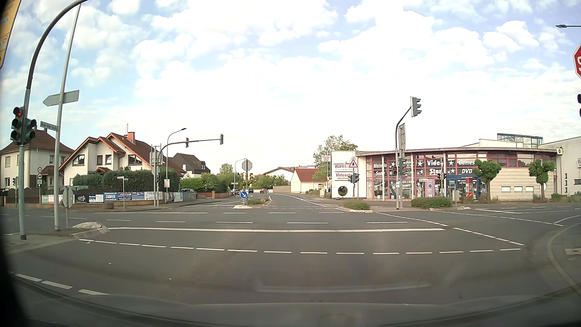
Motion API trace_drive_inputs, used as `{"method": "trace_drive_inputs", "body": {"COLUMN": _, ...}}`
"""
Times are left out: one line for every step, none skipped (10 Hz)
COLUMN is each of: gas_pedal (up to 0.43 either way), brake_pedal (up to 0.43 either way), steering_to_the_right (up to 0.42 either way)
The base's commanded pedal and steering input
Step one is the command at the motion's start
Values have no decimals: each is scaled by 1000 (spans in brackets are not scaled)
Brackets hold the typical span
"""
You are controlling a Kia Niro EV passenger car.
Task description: Follow the waypoints while adhering to traffic rules and regulations
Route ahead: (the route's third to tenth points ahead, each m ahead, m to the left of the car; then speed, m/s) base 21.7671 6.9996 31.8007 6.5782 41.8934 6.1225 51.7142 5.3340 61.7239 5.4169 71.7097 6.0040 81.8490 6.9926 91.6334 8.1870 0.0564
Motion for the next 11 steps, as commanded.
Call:
{"method": "trace_drive_inputs", "body": {"gas_pedal": 0, "brake_pedal": 268, "steering_to_the_right": 0}}
{"method": "trace_drive_inputs", "body": {"gas_pedal": 0, "brake_pedal": 268, "steering_to_the_right": 0}}
{"method": "trace_drive_inputs", "body": {"gas_pedal": 0, "brake_pedal": 268, "steering_to_the_right": 0}}
{"method": "trace_drive_inputs", "body": {"gas_pedal": 0, "brake_pedal": 268, "steering_to_the_right": 0}}
{"method": "trace_drive_inputs", "body": {"gas_pedal": 0, "brake_pedal": 268, "steering_to_the_right": 0}}
{"method": "trace_drive_inputs", "body": {"gas_pedal": 0, "brake_pedal": 268, "steering_to_the_right": 0}}
{"method": "trace_drive_inputs", "body": {"gas_pedal": 0, "brake_pedal": 268, "steering_to_the_right": 0}}
{"method": "trace_drive_inputs", "body": {"gas_pedal": 0, "brake_pedal": 268, "steering_to_the_right": 0}}
{"method": "trace_drive_inputs", "body": {"gas_pedal": 0, "brake_pedal": 268, "steering_to_the_right": 0}}
{"method": "trace_drive_inputs", "body": {"gas_pedal": 0, "brake_pedal": 268, "steering_to_the_right": 0}}
{"method": "trace_drive_inputs", "body": {"gas_pedal": 0, "brake_pedal": 268, "steering_to_the_right": 0}}
